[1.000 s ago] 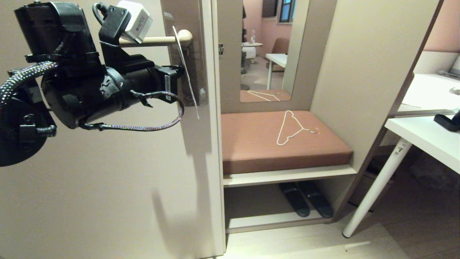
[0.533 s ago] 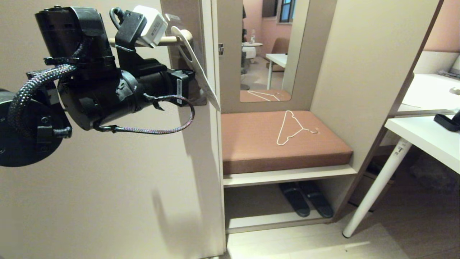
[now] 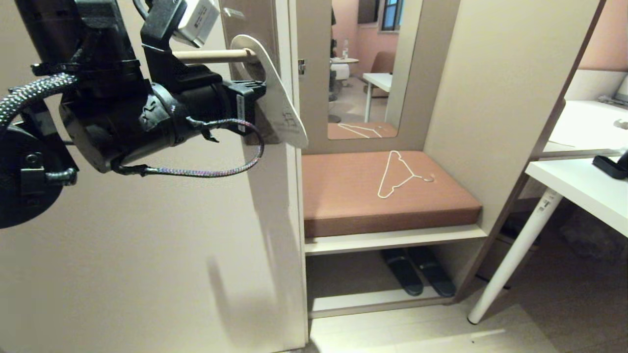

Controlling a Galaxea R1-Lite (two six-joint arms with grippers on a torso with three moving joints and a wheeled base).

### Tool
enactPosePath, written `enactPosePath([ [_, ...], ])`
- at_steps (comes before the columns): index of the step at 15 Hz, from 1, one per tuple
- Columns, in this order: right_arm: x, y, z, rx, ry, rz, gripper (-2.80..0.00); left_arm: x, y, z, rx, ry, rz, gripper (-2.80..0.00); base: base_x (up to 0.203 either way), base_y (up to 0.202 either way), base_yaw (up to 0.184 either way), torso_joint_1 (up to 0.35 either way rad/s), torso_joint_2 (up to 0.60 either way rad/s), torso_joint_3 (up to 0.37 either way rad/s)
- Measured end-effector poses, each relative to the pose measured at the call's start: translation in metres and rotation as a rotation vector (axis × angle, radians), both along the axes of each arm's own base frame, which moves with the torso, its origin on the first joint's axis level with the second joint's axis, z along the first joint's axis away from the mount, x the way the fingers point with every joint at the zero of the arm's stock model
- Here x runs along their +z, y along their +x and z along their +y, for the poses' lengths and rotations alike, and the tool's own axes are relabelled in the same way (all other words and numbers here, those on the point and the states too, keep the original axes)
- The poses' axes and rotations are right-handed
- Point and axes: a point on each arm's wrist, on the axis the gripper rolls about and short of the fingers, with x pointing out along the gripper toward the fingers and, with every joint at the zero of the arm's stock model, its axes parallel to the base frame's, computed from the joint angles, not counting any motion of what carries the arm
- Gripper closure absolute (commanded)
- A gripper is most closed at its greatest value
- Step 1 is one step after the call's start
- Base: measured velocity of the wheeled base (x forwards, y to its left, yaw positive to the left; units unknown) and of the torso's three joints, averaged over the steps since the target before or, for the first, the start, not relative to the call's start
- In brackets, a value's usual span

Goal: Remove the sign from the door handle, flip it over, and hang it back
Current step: Hang the sign back with the other side facing out

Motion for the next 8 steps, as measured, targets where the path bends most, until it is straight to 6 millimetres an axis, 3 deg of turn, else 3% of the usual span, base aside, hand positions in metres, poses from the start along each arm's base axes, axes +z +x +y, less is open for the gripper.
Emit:
enactPosePath([
  [8, 0.0, 0.0, 0.0, 0.0, 0.0, 0.0, 0.0, 0.004, -0.0059, -0.0008, -0.01, -0.008, -0.012, 0.0, 0.0, 0.0, 0.0, 0.0, 0.0, 0.0],
])
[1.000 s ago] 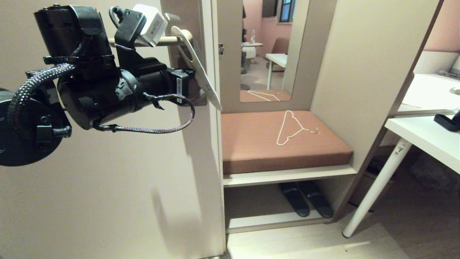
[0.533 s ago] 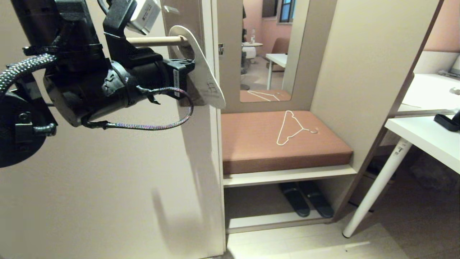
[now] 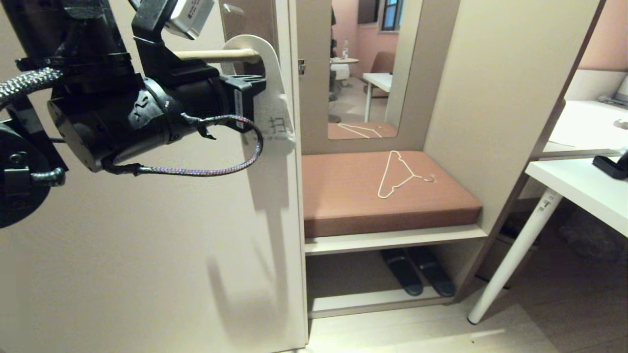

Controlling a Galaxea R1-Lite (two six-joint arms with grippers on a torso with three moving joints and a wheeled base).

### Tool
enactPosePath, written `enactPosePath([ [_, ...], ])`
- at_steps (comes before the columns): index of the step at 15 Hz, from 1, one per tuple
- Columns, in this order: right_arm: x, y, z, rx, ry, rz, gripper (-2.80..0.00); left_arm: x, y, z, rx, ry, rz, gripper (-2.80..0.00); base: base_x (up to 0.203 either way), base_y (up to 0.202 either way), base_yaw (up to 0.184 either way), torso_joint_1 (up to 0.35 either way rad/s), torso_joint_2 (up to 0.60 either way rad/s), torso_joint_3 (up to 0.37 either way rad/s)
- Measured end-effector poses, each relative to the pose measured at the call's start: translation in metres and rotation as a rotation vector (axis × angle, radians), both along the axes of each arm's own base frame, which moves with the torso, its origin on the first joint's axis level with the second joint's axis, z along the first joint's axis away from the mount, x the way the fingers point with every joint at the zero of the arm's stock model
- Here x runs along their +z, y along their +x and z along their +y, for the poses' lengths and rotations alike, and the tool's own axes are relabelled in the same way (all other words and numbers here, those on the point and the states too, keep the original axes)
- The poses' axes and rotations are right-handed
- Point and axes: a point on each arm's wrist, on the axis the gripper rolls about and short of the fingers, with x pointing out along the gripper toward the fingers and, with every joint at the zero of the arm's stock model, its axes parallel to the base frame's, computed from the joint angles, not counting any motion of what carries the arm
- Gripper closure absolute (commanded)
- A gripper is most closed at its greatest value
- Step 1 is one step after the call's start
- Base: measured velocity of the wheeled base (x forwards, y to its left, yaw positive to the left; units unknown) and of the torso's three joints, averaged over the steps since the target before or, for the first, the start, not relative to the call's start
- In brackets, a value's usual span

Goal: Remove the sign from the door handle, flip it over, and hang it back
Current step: Hang the sign back with the other side facing out

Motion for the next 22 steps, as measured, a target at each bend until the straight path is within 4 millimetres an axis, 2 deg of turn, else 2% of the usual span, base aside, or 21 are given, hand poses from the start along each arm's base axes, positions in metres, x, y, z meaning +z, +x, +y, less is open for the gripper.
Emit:
enactPosePath([
  [5, 0.0, 0.0, 0.0, 0.0, 0.0, 0.0, 0.0, -0.009, 0.009, -0.006, -0.003, 0.015, 0.024, 0.0, 0.0, 0.0, 0.0, 0.0, 0.0, 0.0],
  [13, 0.0, 0.0, 0.0, 0.0, 0.0, 0.0, 0.0, -0.008, 0.018, -0.011, 0.0, -0.006, -0.01, 0.0, 0.0, 0.0, 0.0, 0.0, 0.0, 0.0],
  [17, 0.0, 0.0, 0.0, 0.0, 0.0, 0.0, 0.0, -0.01, 0.009, -0.008, -0.004, 0.0, -0.002, 0.0, 0.0, 0.0, 0.0, 0.0, 0.0, 0.0],
  [22, 0.0, 0.0, 0.0, 0.0, 0.0, 0.0, 0.0, -0.029, -0.016, 0.007, -0.004, 0.035, 0.054, 0.0, 0.0, 0.0, 0.0, 0.0, 0.0, 0.0],
])
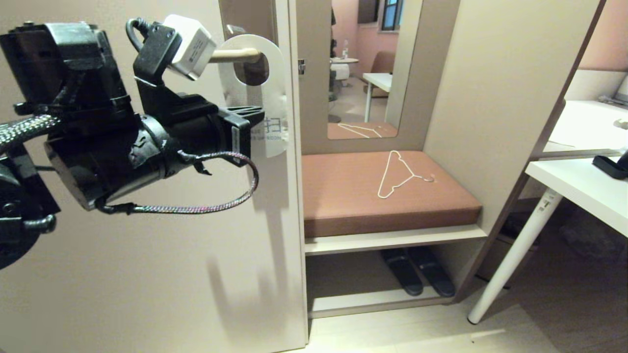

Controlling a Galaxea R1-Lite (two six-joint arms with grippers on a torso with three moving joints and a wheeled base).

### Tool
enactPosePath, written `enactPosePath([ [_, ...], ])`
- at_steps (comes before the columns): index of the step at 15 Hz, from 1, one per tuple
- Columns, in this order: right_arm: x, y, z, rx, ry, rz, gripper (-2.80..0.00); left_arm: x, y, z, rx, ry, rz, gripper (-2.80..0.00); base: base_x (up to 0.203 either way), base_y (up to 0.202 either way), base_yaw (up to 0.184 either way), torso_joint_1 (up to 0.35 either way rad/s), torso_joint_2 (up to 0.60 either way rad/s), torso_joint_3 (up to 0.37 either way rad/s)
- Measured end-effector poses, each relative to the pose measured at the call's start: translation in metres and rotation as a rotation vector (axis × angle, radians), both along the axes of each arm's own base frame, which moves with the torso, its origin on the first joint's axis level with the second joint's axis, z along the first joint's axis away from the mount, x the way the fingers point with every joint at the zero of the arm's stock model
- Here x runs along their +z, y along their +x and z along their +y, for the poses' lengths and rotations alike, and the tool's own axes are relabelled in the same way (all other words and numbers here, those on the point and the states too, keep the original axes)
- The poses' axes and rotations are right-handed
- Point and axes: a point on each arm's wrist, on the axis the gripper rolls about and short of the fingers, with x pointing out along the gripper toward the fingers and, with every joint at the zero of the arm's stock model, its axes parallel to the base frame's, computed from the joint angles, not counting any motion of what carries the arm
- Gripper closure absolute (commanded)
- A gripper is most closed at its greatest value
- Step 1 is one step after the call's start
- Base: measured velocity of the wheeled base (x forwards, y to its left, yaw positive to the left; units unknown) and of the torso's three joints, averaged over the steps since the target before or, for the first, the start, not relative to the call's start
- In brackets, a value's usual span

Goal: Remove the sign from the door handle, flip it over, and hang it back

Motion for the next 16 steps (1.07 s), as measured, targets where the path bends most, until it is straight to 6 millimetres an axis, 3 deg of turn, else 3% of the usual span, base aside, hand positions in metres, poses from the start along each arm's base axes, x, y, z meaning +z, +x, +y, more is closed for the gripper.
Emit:
enactPosePath([
  [6, 0.0, 0.0, 0.0, -0.001, 0.0, 0.0, 0.0, -0.007, -0.039, 0.033, 0.052, -0.004, 0.004, 0.0, 0.0, 0.0, 0.0, 0.0, 0.0, 0.0],
  [12, 0.0, 0.0, 0.0, -0.001, 0.0, 0.0, 0.0, 0.002, -0.059, 0.089, 0.273, -0.036, -0.062, 0.0, 0.0, 0.0, 0.0, 0.0, 0.0, 0.0],
  [16, 0.0, 0.0, 0.0, 0.0, 0.0, 0.001, 0.0, -0.008, -0.086, 0.112, 0.358, -0.039, -0.079, 0.0, 0.0, 0.0, 0.0, 0.0, 0.0, 0.0],
])
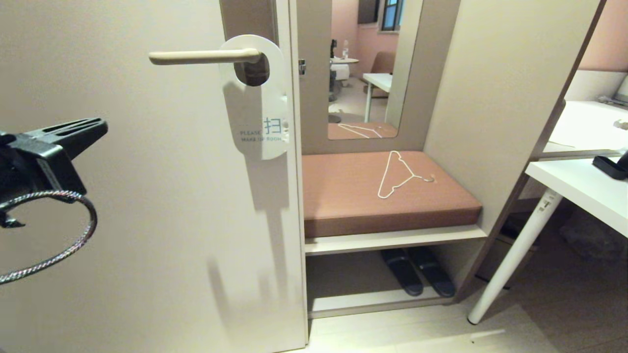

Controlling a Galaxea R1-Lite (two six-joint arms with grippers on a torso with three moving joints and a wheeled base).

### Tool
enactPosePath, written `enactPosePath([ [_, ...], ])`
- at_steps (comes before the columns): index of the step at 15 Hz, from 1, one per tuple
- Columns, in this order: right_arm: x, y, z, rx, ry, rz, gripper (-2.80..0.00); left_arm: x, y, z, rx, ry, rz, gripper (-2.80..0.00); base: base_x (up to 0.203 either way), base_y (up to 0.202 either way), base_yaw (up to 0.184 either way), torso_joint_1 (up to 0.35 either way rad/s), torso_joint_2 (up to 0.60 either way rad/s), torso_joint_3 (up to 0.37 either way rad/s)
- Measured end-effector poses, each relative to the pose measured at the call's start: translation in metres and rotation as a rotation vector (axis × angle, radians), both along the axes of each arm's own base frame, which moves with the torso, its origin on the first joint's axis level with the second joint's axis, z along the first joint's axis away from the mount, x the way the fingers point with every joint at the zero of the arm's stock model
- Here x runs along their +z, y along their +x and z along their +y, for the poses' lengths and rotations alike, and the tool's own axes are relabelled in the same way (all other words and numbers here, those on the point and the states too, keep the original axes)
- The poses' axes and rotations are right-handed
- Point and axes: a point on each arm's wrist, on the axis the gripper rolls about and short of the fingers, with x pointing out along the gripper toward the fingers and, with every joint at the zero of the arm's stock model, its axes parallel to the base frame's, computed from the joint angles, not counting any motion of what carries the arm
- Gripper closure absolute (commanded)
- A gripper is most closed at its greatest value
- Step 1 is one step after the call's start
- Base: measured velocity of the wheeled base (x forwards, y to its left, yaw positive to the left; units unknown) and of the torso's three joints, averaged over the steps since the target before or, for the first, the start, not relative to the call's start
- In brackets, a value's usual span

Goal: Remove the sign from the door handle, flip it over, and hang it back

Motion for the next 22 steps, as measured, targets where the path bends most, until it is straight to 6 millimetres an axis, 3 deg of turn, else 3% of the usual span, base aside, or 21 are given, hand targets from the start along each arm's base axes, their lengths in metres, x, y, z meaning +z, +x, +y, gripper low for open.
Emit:
enactPosePath([
  [7, 0.0, 0.0, 0.0, 0.0, 0.0, 0.0, 0.0, -0.031, -0.051, 0.019, 0.079, -0.045, -0.003, 0.0, 0.0, 0.0, 0.0, 0.0, 0.0, 0.0],
  [17, 0.0, 0.0, 0.0, 0.0, 0.0, 0.0, 0.0, -0.146, -0.112, 0.033, 0.11, -0.024, 0.145, 0.0, 0.0, 0.0, 0.0, 0.0, 0.0, 0.0],
  [22, 0.0, 0.0, 0.0, 0.0, 0.001, -0.001, 0.0, -0.171, -0.135, 0.036, 0.119, -0.056, 0.177, 0.0, 0.0, 0.0, 0.0, 0.0, 0.0, 0.0],
])
